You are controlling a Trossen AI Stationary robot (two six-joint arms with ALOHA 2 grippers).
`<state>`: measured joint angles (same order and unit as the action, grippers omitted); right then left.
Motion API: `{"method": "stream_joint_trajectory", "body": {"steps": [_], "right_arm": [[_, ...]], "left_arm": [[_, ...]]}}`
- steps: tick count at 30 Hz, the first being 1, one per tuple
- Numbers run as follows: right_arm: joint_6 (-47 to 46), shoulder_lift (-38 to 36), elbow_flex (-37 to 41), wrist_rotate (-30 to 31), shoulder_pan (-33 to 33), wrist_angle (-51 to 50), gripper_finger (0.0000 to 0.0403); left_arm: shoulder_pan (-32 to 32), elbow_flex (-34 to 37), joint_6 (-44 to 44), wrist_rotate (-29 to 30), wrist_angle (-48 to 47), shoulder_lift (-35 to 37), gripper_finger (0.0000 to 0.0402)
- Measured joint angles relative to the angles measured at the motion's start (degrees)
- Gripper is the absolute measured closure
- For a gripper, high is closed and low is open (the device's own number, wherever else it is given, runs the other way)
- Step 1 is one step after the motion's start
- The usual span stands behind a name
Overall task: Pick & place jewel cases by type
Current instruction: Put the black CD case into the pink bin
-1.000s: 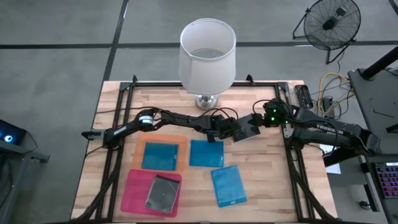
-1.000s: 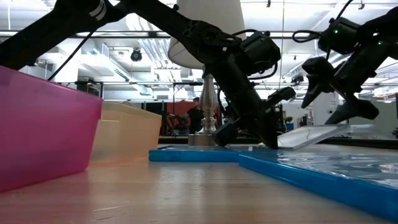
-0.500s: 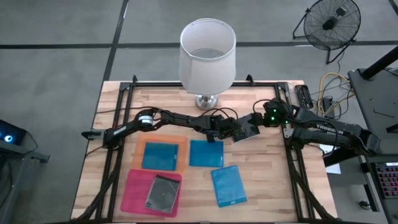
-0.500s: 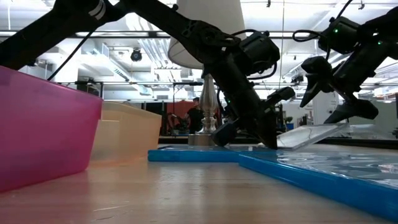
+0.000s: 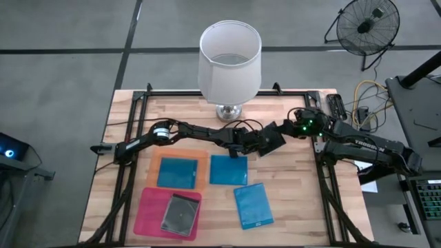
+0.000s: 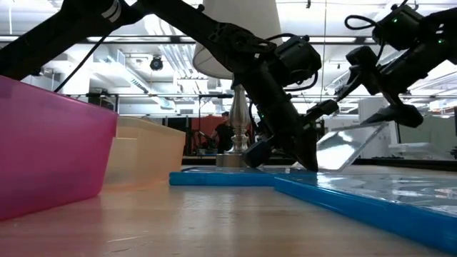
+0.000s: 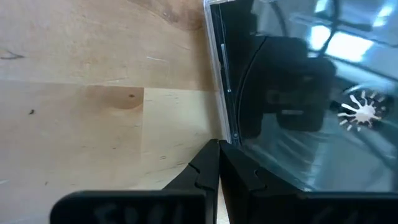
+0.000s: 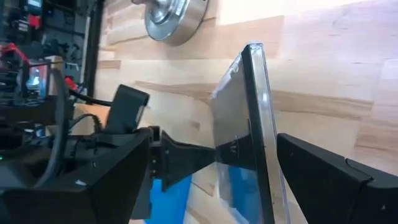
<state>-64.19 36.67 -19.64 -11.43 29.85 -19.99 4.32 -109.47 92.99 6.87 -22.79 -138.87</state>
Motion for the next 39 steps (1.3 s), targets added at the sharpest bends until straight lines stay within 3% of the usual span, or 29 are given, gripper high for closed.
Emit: {"method": "stream_joint_trajectory", "body": {"steps": [4, 14, 19, 39], "right_arm": [[-1.0, -0.2, 0.3, -2.8, -0.7, -0.7, 0.0060], [-0.6, 1.9, 0.3, 1.8, -4.8, -0.2, 0.0062], [-0.5, 2.3, 0.3, 2.5, -4.8, -0.8, 0.0083], [1.4, 2.1, 0.3, 2.4, -4.7, -0.7, 0.0328]], "left_arm": [[0.1, 0.0, -0.1, -0.2, 1.3, -0.1, 0.0401], [0.0, 0.0, -0.3, 0.0, 1.8, -0.1, 0.0401], [0.0, 0.0, -0.3, 0.0, 1.7, -0.1, 0.0401], [0.0, 0.0, -1.6, -0.3, 1.6, -0.1, 0.0401]]}}
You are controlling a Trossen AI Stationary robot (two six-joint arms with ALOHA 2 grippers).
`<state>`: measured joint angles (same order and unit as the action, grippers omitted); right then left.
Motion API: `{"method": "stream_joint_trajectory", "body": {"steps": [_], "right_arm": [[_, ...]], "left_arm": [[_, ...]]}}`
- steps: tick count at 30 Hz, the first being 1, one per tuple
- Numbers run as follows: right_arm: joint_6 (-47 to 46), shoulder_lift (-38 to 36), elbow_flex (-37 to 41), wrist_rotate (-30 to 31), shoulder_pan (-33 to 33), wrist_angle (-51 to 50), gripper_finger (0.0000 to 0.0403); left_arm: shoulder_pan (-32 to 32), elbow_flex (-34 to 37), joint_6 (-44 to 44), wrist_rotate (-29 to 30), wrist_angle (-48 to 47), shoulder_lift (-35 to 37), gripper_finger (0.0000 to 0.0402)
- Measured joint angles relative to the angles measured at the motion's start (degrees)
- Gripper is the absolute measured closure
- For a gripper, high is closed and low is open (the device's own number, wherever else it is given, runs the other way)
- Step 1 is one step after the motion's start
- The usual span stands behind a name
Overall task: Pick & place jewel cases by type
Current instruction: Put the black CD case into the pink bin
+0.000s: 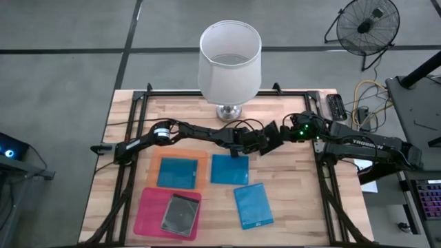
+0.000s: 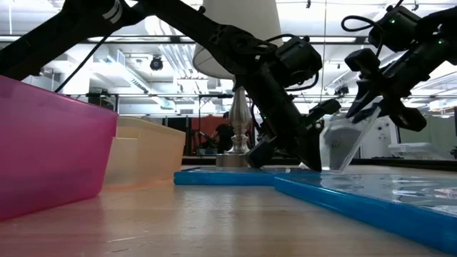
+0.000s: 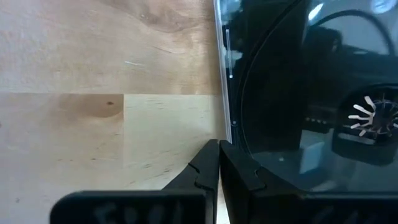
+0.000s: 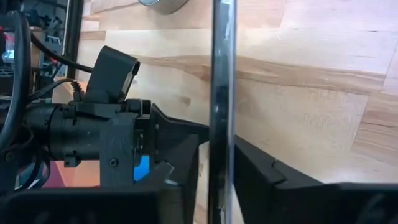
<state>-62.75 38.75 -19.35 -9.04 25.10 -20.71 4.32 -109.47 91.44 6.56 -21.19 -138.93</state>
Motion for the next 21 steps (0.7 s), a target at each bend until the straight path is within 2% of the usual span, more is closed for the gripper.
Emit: {"method": "stream_joint_trajectory", "body": {"steps": [7, 18, 21], "right_arm": [[1.1, 0.0, 0.0, 0.0, 0.0, -0.1, 0.0369], [1.0, -2.1, 0.0, -7.0, 0.0, -0.3, 0.0365], [1.0, -3.3, -0.1, -7.8, 0.0, -0.4, 0.0365]], "left_arm": [[0.1, 0.0, -3.9, -3.3, -0.2, 0.1, 0.0401], [0.2, -0.1, -14.4, -11.1, -3.2, 2.6, 0.0401], [0.1, -0.1, -18.9, -11.4, -4.4, 3.9, 0.0401]]}}
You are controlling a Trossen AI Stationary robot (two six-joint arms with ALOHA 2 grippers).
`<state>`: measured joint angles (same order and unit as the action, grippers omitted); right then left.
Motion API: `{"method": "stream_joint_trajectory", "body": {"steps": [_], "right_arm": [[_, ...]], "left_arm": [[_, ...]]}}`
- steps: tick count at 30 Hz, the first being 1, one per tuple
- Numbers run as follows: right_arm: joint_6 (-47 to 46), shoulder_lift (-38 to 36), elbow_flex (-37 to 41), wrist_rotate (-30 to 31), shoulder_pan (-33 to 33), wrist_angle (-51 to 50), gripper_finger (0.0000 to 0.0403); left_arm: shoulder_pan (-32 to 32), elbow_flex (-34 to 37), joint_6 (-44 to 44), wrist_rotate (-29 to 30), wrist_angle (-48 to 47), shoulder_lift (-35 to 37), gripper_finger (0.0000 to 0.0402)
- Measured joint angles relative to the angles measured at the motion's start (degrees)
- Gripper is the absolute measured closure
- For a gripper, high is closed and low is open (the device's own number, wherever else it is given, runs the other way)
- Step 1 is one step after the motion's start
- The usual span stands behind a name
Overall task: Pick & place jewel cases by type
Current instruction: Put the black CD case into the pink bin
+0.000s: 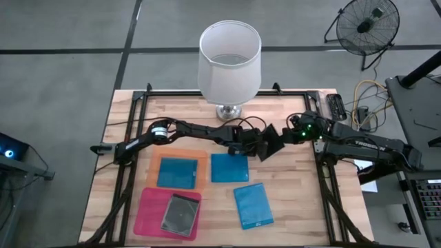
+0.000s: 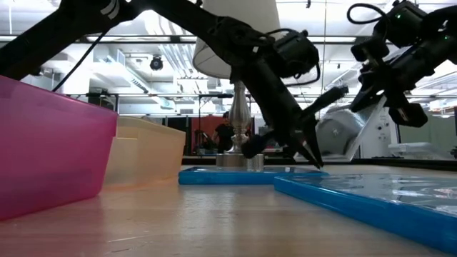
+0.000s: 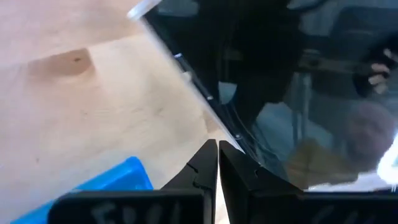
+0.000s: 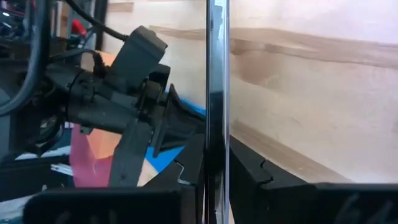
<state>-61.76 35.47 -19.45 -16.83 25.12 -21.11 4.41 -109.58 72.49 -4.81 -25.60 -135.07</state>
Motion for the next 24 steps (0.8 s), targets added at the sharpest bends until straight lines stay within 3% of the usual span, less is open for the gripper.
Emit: {"method": "stream_joint_trajectory", "body": {"steps": [9, 15, 24], "right_arm": [[7.4, -1.6, -9.9, -0.3, 0.0, -12.0, 0.0365], [10.6, -1.4, -18.9, -0.1, -0.3, -20.9, 0.0365], [10.5, -1.1, -31.5, 0.2, -2.1, -28.5, 0.0365]], "left_arm": [[0.1, -0.7, -9.9, -4.7, 0.8, 3.9, 0.0401], [-0.3, -0.9, -19.4, -16.5, 2.0, 8.7, 0.0401], [-3.9, -0.8, -32.6, -17.1, -1.2, 20.6, 0.0401]]}}
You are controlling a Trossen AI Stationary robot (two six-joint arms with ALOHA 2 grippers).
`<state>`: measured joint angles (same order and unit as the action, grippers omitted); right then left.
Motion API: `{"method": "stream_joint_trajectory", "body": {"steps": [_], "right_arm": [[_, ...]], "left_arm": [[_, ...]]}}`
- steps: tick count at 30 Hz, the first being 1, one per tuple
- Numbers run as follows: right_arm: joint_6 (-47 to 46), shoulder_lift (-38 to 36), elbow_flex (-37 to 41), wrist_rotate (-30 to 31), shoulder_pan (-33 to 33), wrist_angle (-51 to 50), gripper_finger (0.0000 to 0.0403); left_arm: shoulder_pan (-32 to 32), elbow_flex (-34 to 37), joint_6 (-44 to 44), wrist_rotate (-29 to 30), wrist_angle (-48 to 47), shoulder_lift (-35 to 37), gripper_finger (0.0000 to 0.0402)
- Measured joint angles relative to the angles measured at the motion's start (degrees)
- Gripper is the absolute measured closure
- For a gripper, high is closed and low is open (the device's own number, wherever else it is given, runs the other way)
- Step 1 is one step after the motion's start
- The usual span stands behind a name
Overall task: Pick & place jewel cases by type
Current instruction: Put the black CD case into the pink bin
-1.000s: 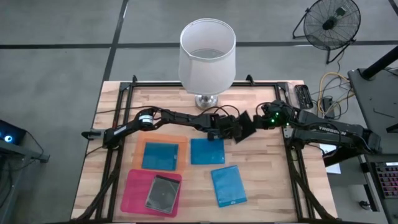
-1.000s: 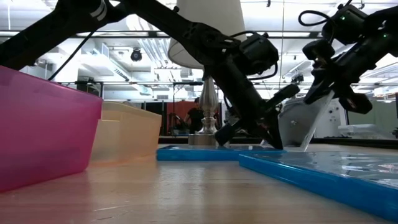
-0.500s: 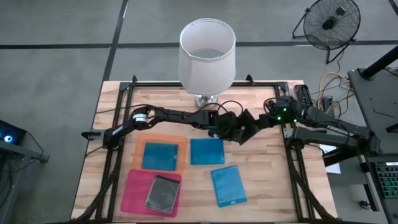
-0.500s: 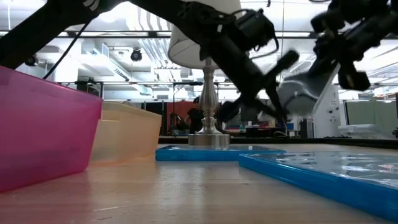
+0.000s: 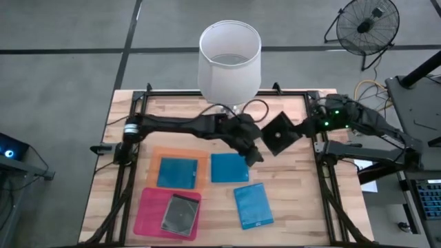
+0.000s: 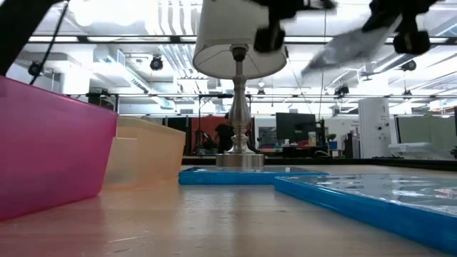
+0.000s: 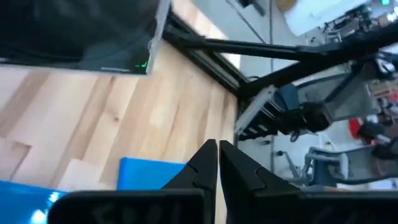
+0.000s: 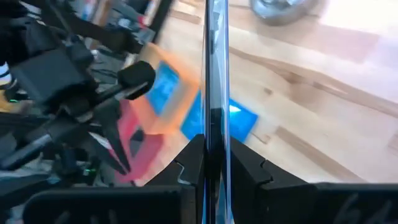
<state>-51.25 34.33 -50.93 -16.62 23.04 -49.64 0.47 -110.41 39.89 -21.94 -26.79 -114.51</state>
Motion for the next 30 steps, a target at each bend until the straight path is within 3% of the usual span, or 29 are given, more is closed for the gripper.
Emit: {"method": "stream_joint_trajectory", "body": {"steps": [15, 30], "right_arm": [[2.6, 6.4, -18.5, 1.9, -10.3, -1.2, 0.0376], [11.7, 29.3, -40.9, 5.1, -26.8, -1.0, 0.0377]], "left_arm": [[-4.6, 0.1, -11.5, 13.5, -7.4, 17.0, 0.0401], [-9.4, 0.1, -19.1, 17.8, -12.8, 26.8, 0.0401]]}}
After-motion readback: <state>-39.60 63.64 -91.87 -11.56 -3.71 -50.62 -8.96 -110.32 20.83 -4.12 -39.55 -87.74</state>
